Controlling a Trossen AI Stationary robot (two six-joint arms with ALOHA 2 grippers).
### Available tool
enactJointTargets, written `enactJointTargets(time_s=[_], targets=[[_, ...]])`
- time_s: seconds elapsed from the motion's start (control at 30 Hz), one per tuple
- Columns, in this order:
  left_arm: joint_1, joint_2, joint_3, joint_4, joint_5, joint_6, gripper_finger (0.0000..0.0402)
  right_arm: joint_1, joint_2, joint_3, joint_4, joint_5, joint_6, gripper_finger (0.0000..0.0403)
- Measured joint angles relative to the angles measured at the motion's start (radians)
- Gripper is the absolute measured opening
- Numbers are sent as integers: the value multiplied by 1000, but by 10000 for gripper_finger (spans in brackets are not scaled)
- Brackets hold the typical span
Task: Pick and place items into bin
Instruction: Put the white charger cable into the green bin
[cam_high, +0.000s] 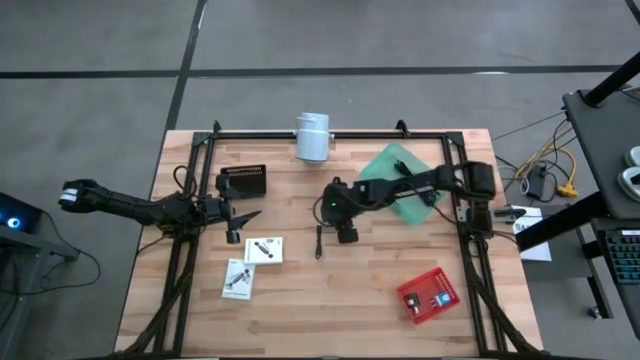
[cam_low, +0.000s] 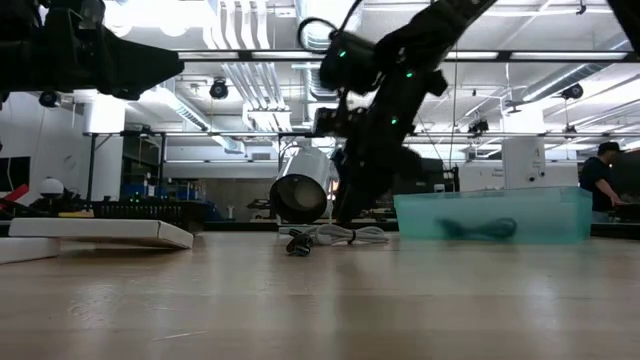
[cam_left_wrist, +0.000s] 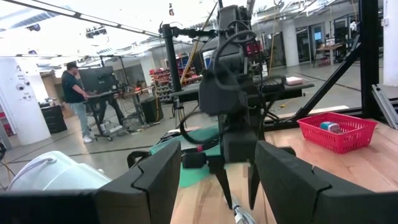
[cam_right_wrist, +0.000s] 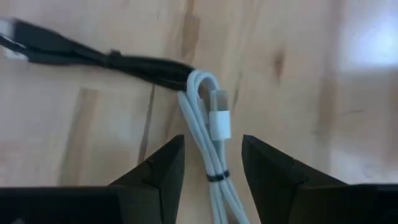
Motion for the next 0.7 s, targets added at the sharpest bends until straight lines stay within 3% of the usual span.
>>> enactJointTargets(time_s=[0.33, 0.6, 0.7], targets=[[0, 5, 0, 0, 0, 0, 192, 0, 137, 156, -196, 5, -16, 120], [0, 6, 0, 0, 0, 0, 192, 0, 107, 167, -298, 16, -84, 28], [0, 6, 0, 0, 0, 0, 192, -2, 58, 166, -359, 34, -65, 22]])
